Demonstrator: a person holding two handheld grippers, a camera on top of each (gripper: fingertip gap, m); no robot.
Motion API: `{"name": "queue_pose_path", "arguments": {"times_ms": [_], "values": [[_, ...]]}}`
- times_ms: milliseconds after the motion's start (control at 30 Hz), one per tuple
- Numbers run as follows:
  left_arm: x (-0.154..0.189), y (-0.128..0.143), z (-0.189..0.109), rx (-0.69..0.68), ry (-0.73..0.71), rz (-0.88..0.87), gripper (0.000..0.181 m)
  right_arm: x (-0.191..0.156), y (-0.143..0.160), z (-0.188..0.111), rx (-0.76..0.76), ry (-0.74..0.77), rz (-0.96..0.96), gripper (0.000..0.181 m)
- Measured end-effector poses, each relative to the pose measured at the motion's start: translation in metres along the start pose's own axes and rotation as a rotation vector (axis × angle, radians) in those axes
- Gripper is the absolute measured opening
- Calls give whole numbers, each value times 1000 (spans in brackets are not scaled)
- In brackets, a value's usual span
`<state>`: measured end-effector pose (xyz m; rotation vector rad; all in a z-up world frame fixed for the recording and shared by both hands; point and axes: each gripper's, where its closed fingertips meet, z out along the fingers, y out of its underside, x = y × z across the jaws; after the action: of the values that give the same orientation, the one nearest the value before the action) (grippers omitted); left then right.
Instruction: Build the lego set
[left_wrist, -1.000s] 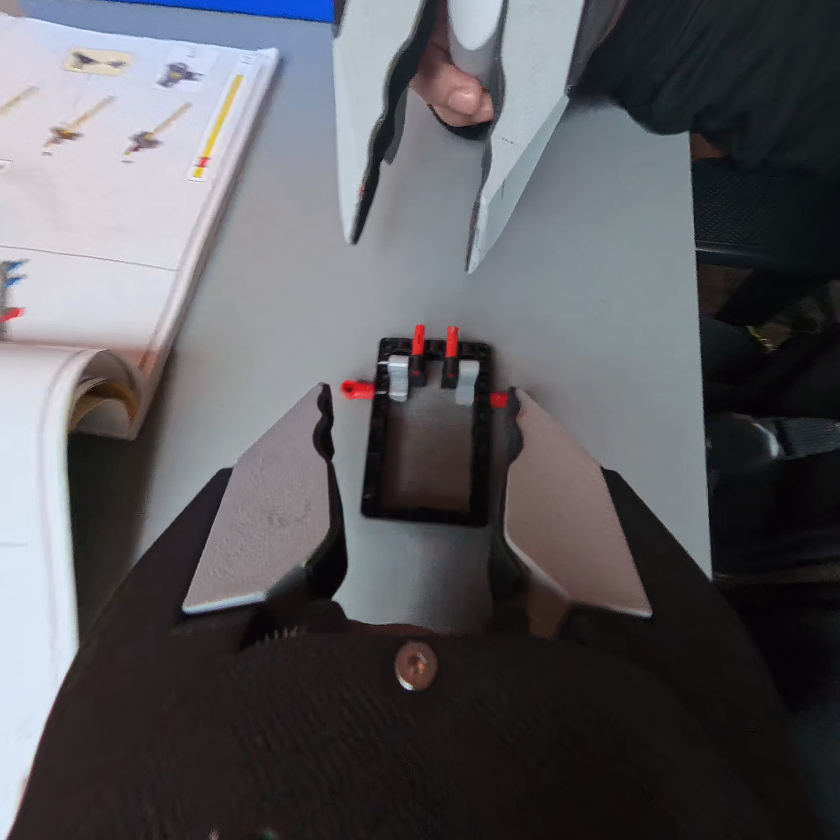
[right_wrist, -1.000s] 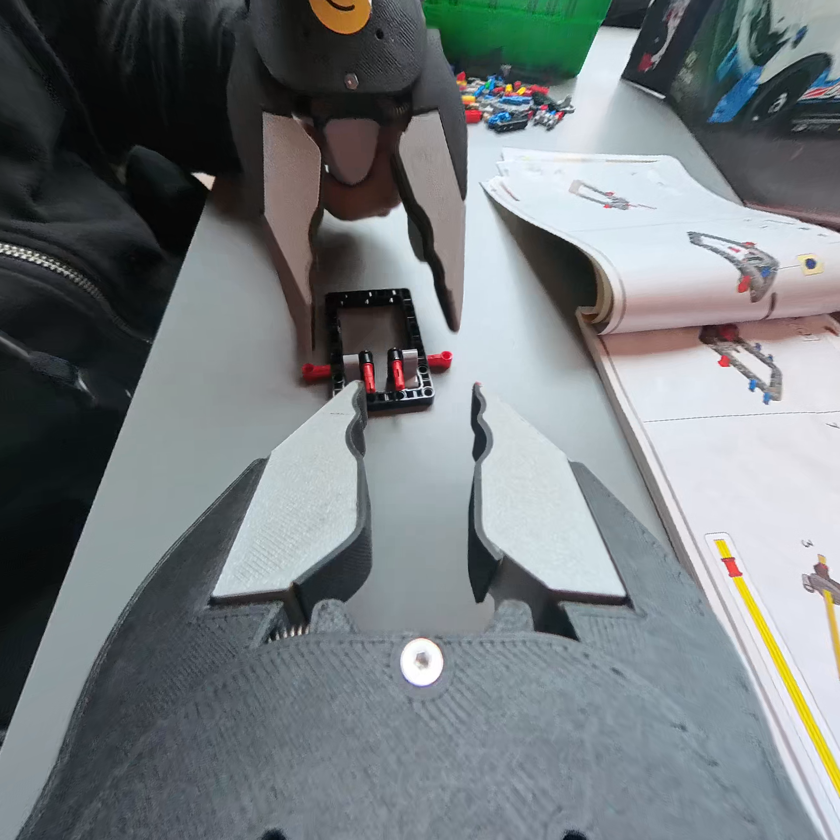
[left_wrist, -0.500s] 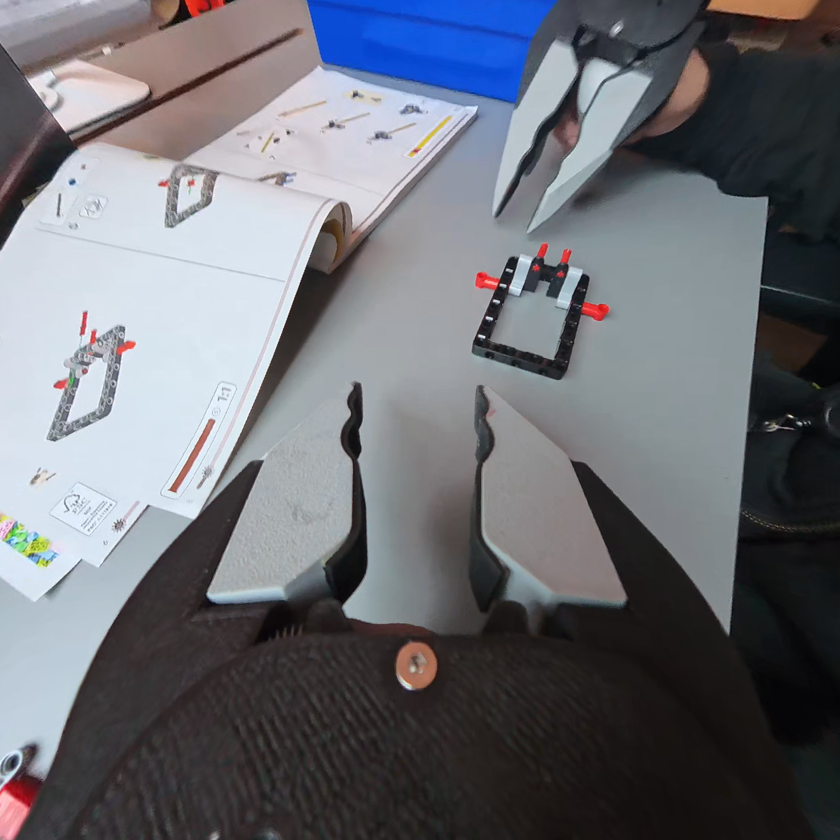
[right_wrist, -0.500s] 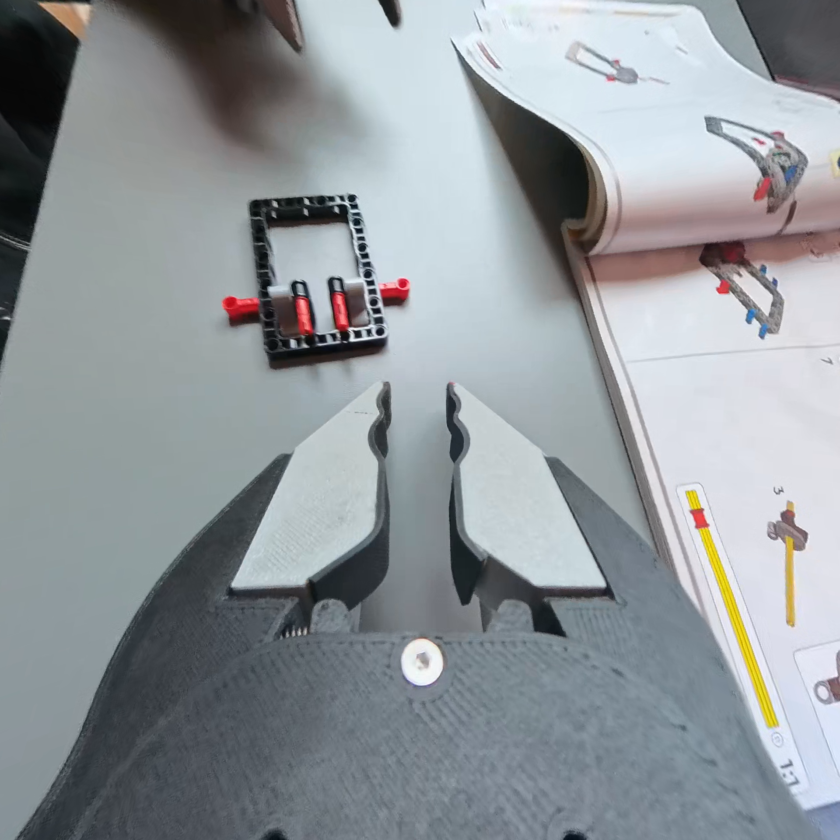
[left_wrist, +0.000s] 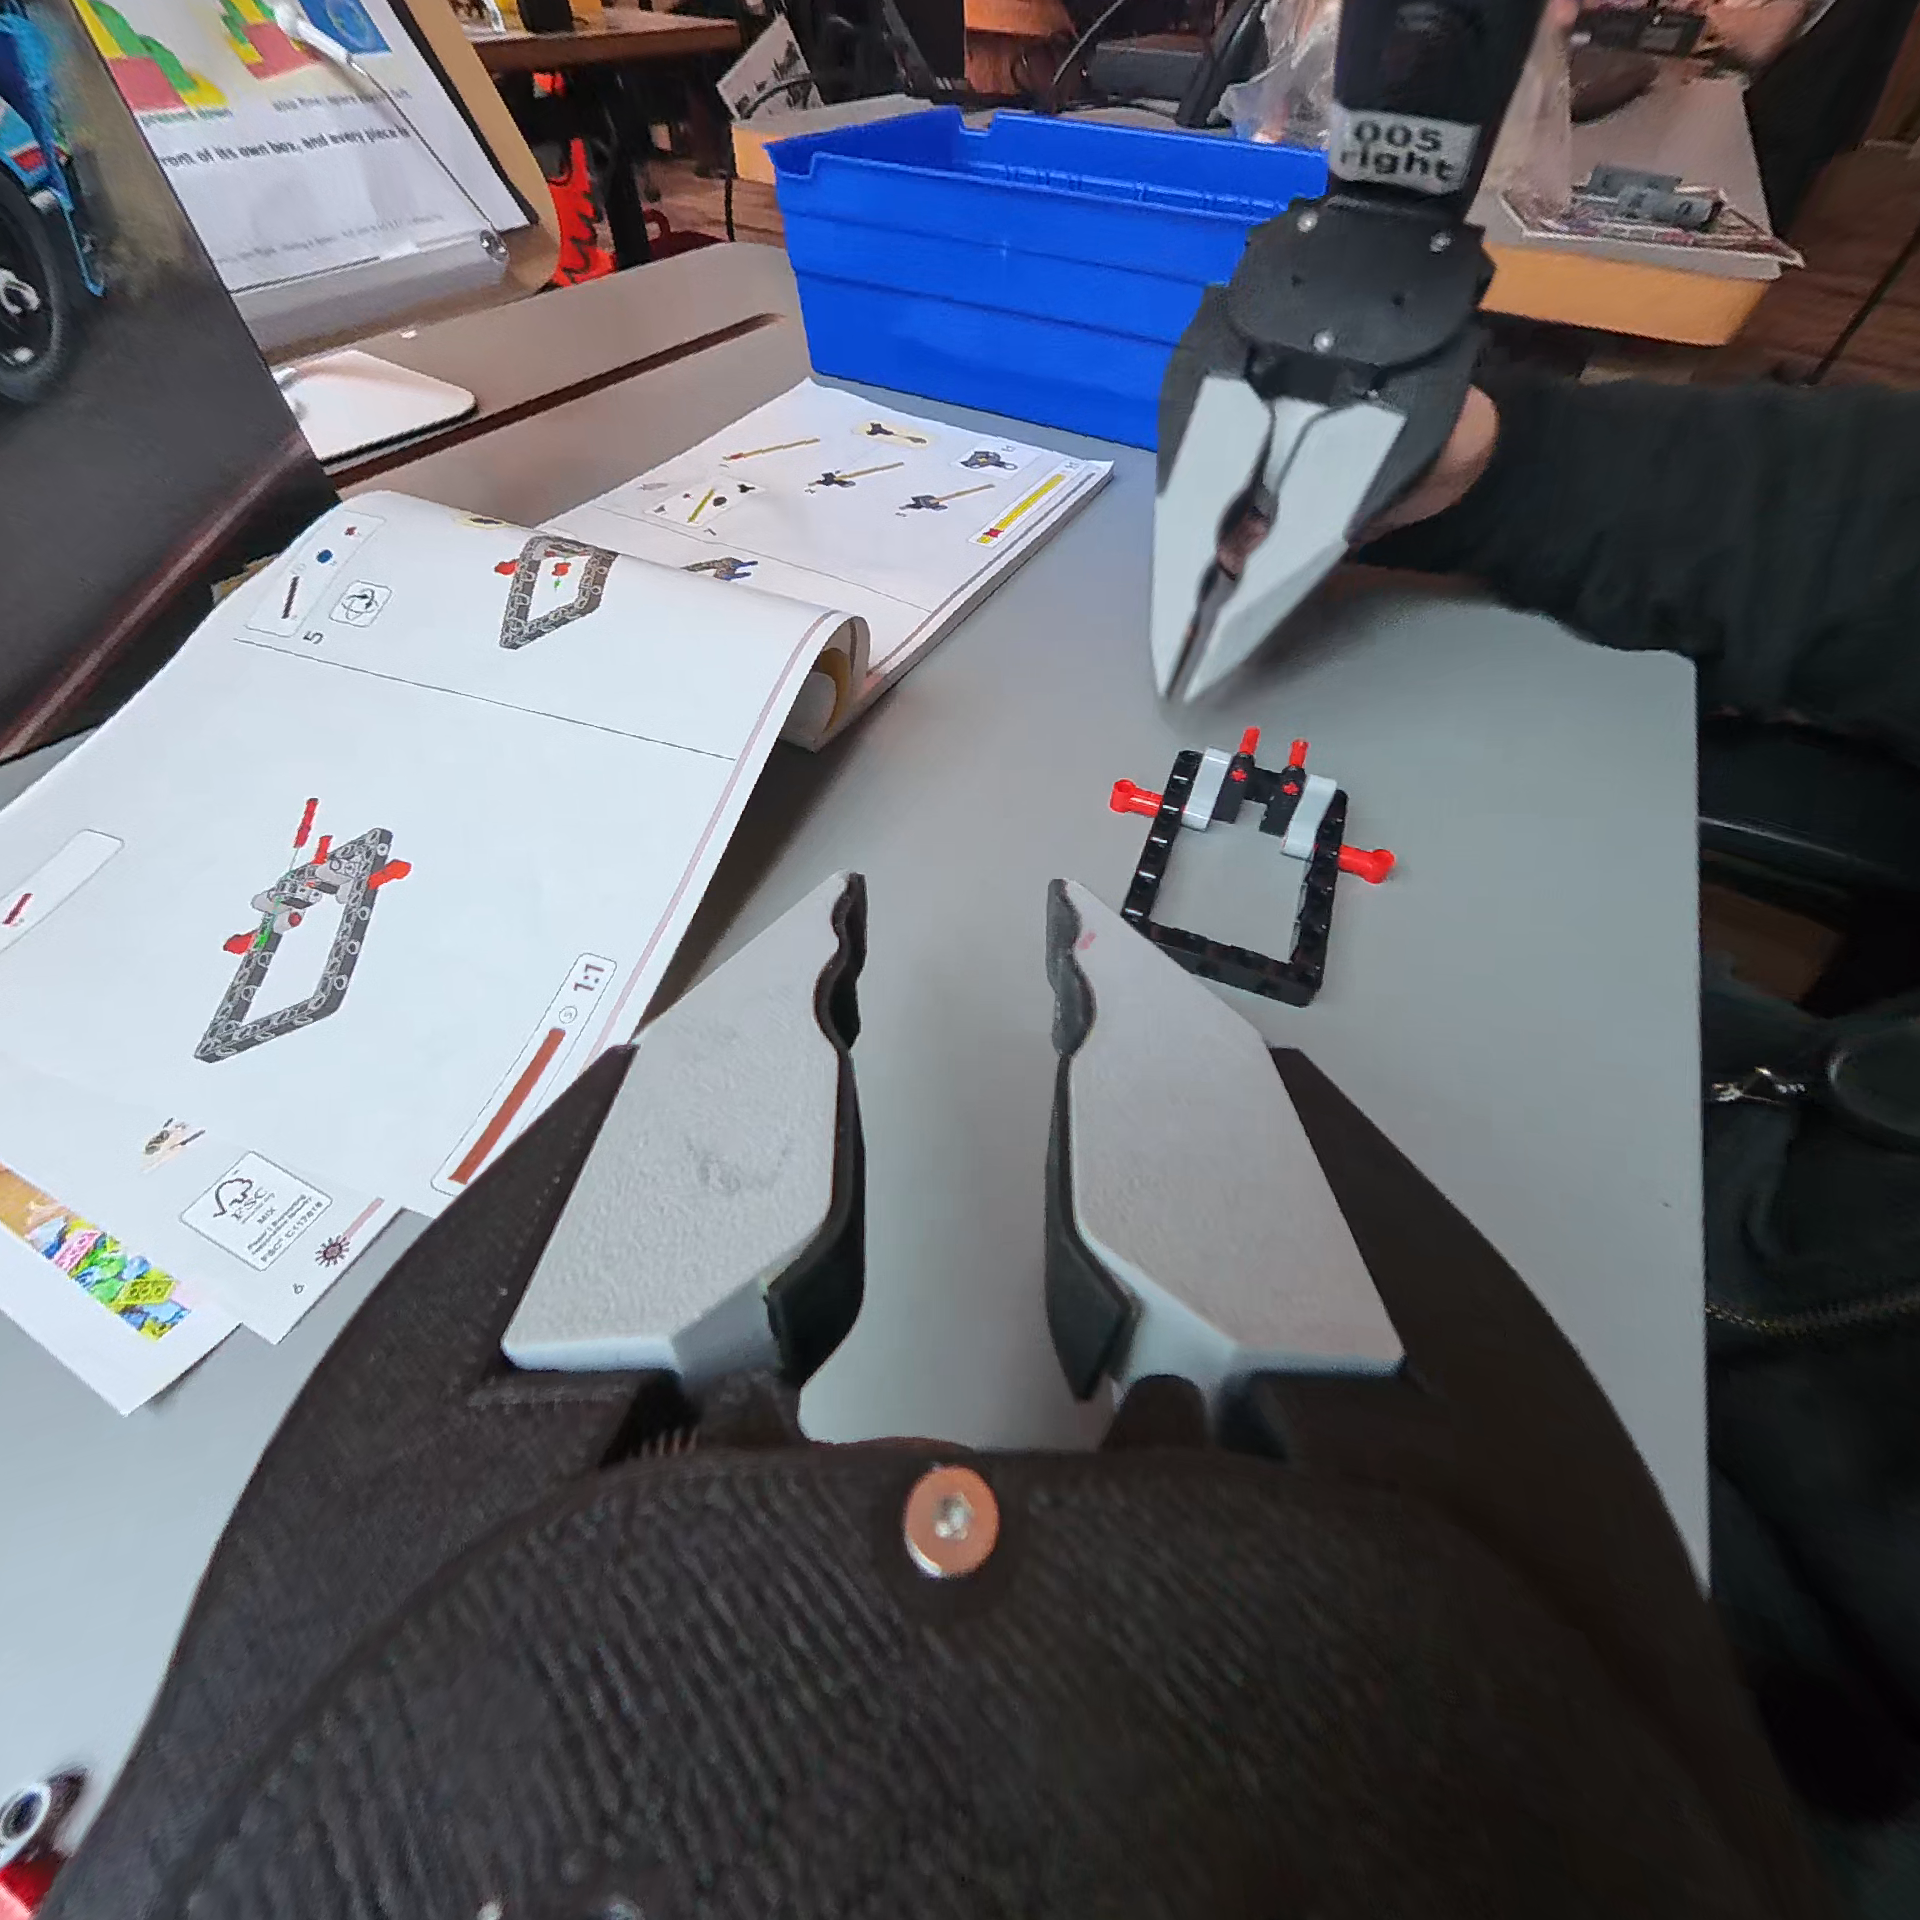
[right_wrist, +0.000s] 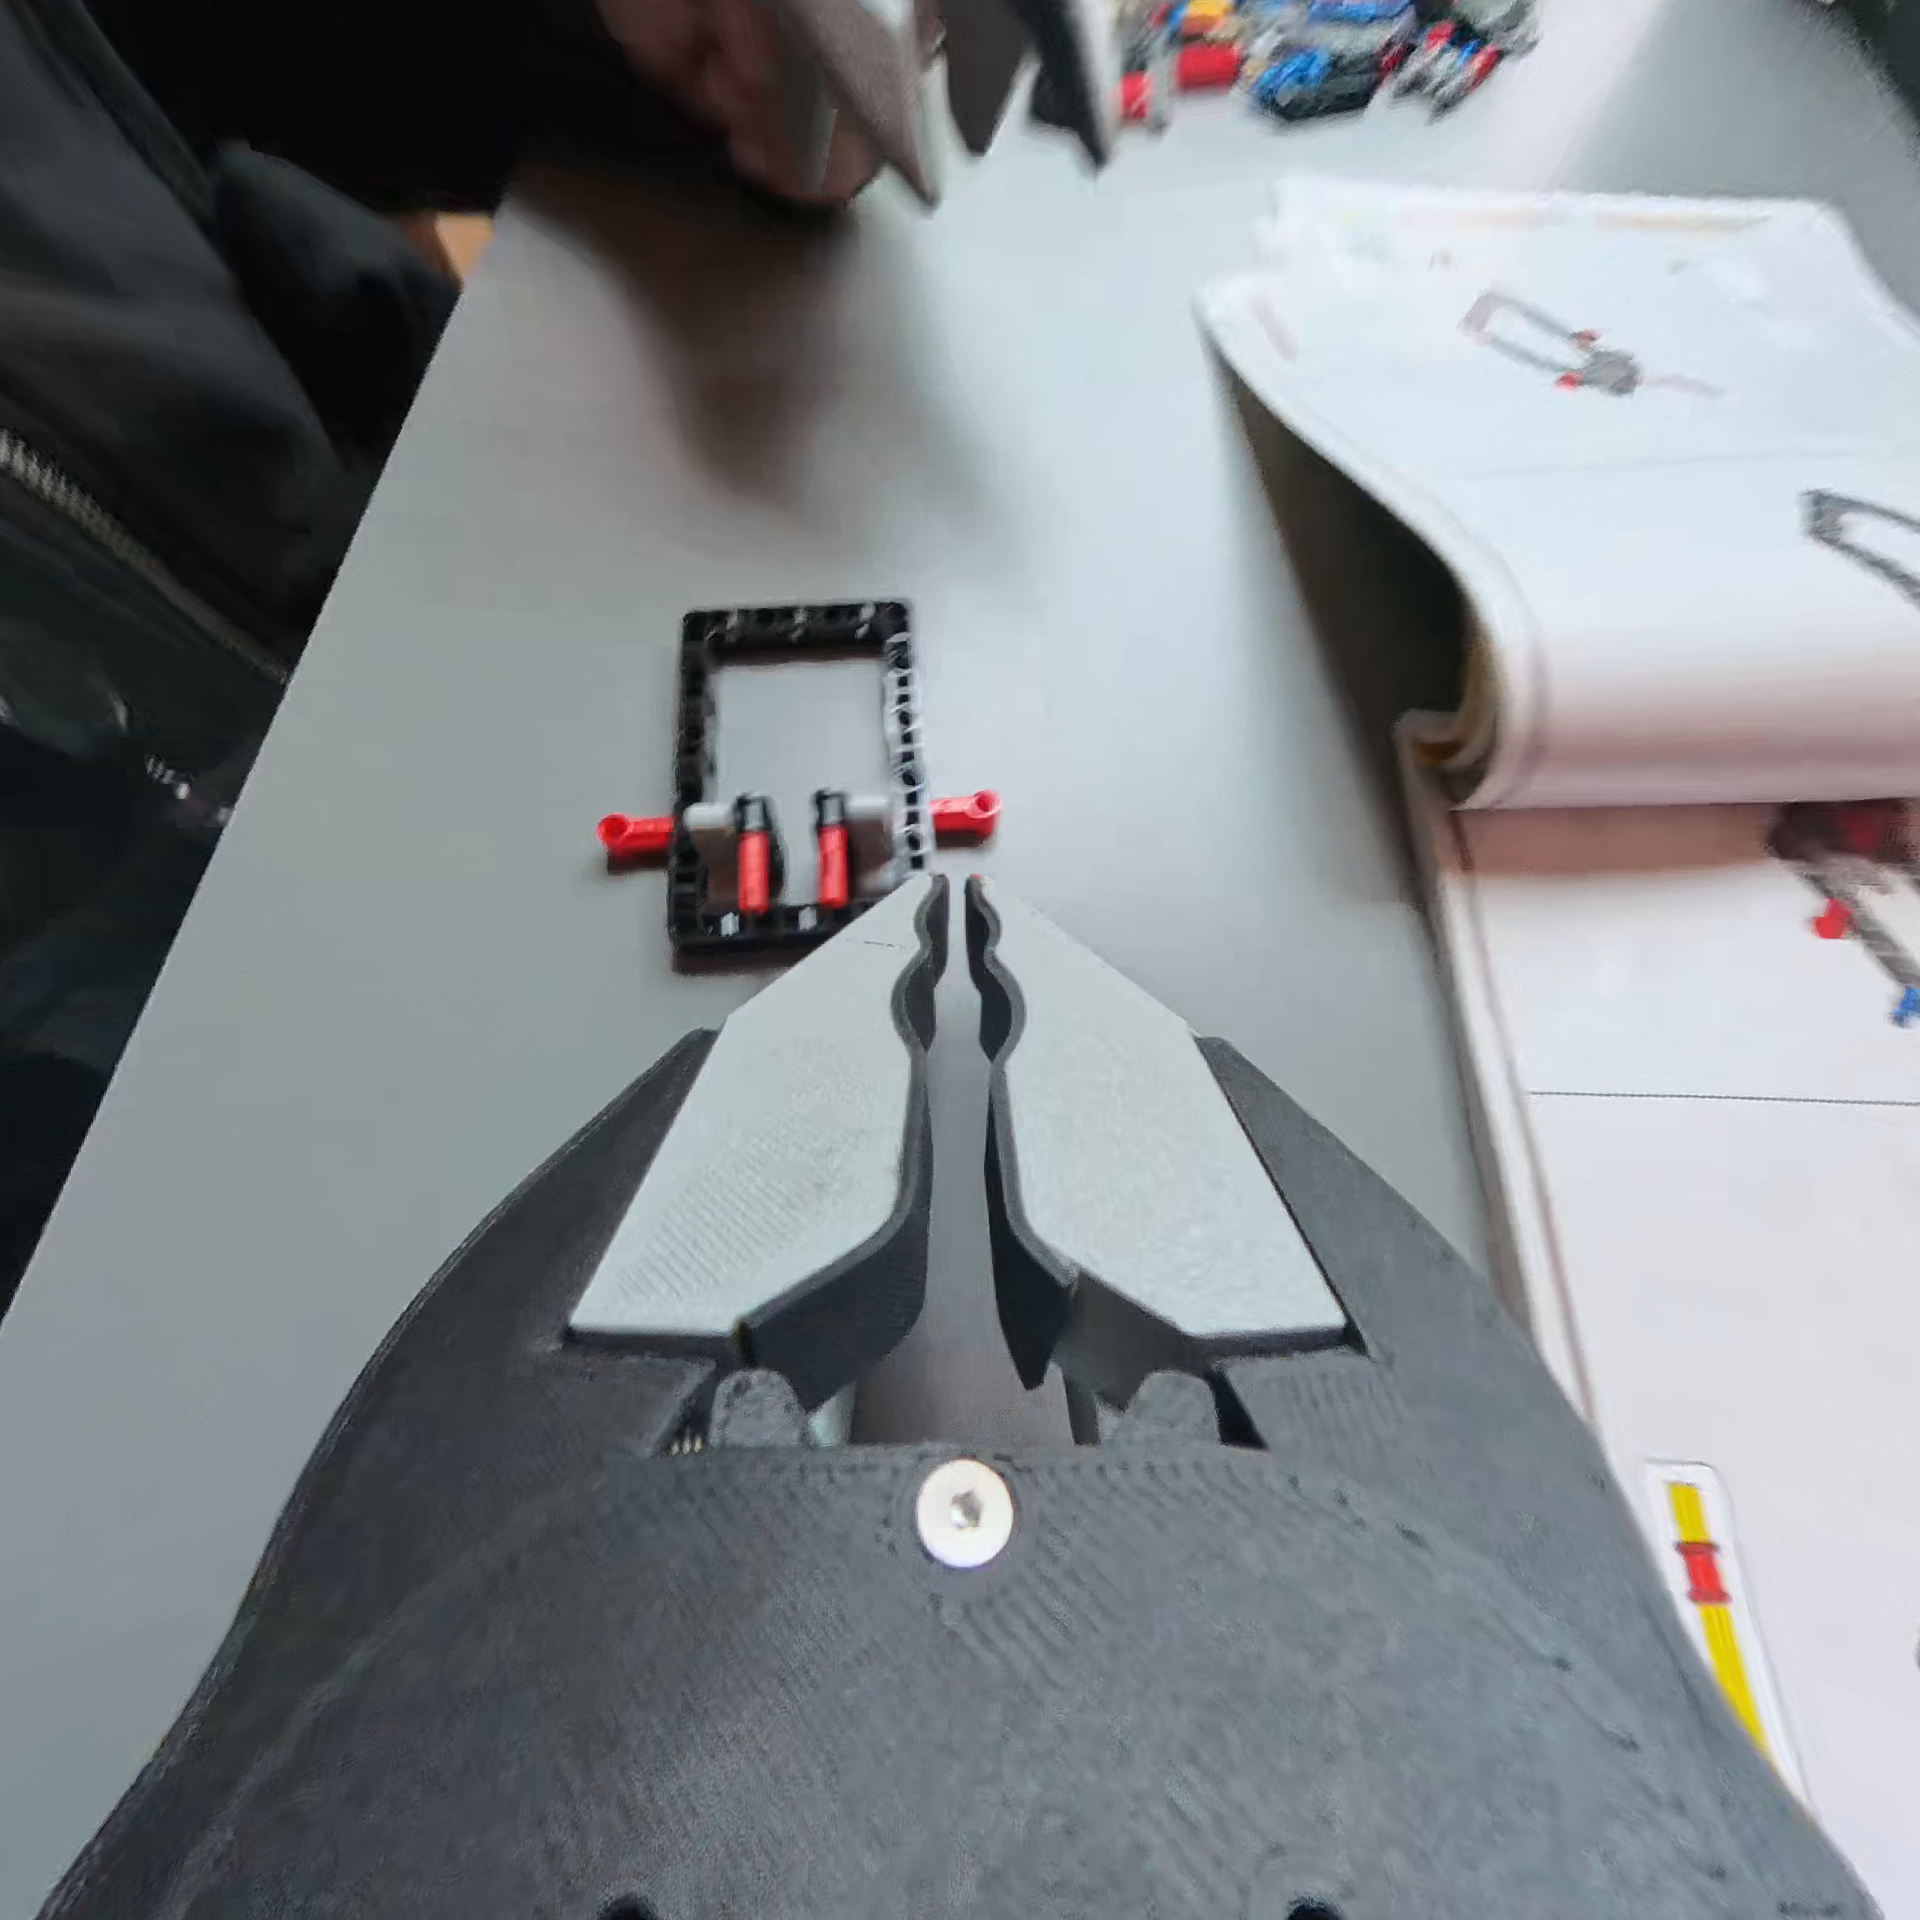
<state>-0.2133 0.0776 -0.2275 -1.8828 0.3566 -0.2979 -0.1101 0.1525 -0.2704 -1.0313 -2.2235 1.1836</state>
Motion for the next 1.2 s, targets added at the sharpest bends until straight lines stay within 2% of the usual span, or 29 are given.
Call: {"name": "queue_pose_path", "arguments": {"times_ms": [100,233,333,400,467,600,700,733,800,833,1200], "values": [[-7,0,5,-13,-36,8,31,41,-13,-8,97,157,43,12],[-15,-15,21,14,-64,5,26,99,-30,-22,149,443,14,1],[-36,-15,47,-131,-129,39,27,135,-32,-18,118,548,103,0],[-49,-13,62,-227,-154,60,29,148,-24,0,37,534,160,0],[-56,-15,75,-264,-148,70,30,153,-16,21,-54,497,179,0],[-72,-12,86,-289,-179,93,30,146,-36,51,-33,413,119,0],[-95,17,82,-391,-254,56,25,143,-30,65,-92,373,118,0],[-98,25,81,-420,-246,28,22,141,-26,68,-118,361,113,0],[-95,38,81,-453,-182,-25,2,140,-25,70,-136,360,95,0],[-95,39,80,-446,-168,-52,0,139,-25,70,-138,361,86,0],[-96,40,75,-426,-184,-67,0,135,-22,72,-140,306,114,0]]}}
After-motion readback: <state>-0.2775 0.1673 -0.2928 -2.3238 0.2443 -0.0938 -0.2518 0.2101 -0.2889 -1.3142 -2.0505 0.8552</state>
